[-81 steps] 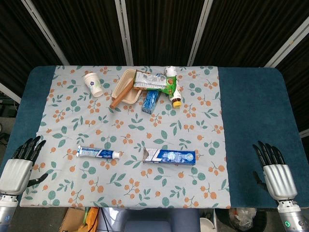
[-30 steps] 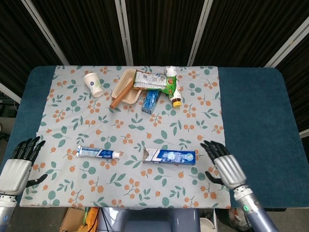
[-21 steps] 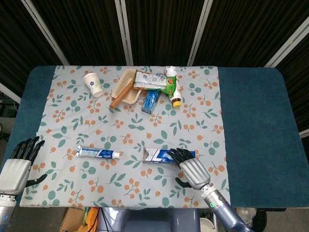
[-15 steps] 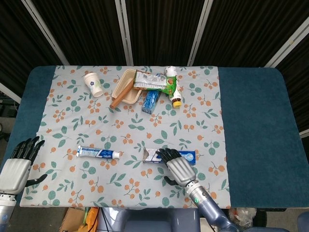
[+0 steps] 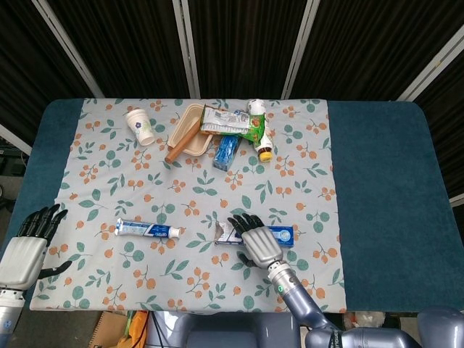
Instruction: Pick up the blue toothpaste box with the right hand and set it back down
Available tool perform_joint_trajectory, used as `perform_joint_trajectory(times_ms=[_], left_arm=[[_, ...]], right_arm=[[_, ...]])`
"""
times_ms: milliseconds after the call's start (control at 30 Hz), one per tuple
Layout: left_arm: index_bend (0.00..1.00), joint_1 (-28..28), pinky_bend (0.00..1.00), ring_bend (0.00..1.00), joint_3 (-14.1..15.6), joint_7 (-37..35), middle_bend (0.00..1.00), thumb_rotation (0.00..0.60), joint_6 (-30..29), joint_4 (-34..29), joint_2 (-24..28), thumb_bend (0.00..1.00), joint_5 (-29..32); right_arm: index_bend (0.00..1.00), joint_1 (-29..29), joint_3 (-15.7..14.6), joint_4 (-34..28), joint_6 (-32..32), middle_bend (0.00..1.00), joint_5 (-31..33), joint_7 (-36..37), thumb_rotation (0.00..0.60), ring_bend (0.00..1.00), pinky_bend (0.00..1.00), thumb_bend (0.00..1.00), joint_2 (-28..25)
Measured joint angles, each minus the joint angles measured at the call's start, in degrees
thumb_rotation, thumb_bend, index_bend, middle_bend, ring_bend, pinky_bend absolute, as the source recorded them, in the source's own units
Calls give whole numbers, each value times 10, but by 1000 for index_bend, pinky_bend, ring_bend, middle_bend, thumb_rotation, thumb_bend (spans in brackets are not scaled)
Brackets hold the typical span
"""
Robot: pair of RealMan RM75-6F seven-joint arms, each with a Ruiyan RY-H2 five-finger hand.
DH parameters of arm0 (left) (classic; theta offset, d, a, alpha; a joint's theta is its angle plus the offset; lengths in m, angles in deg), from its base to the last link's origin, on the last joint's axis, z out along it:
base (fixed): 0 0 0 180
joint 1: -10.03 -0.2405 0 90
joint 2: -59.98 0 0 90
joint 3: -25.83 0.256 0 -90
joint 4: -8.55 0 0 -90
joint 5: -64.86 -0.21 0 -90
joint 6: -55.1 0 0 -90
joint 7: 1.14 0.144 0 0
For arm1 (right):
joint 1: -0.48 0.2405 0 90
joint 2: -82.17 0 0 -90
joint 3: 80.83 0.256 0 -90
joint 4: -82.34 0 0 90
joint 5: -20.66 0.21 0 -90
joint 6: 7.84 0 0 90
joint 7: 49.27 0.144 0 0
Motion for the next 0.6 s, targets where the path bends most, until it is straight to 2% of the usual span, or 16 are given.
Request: perform_joint_trajectory(times_ms=[133, 333, 600], left_arm=[[0, 1, 70, 0, 0, 2, 0, 600, 3, -3, 1, 0, 3], [0, 1, 70, 0, 2, 3, 0, 600, 5, -5, 2, 0, 4], [0, 2, 90, 0, 2, 6, 0, 600, 11, -8, 5, 0, 8]], right_arm=[[223, 4, -3, 17, 5, 304, 4, -2, 600, 253, 225, 340, 11], [354, 9, -4, 47, 14, 428, 5, 2, 600, 384, 322, 385, 29], [404, 10, -6, 35, 30, 474, -7, 10, 600, 430, 365, 400, 23]])
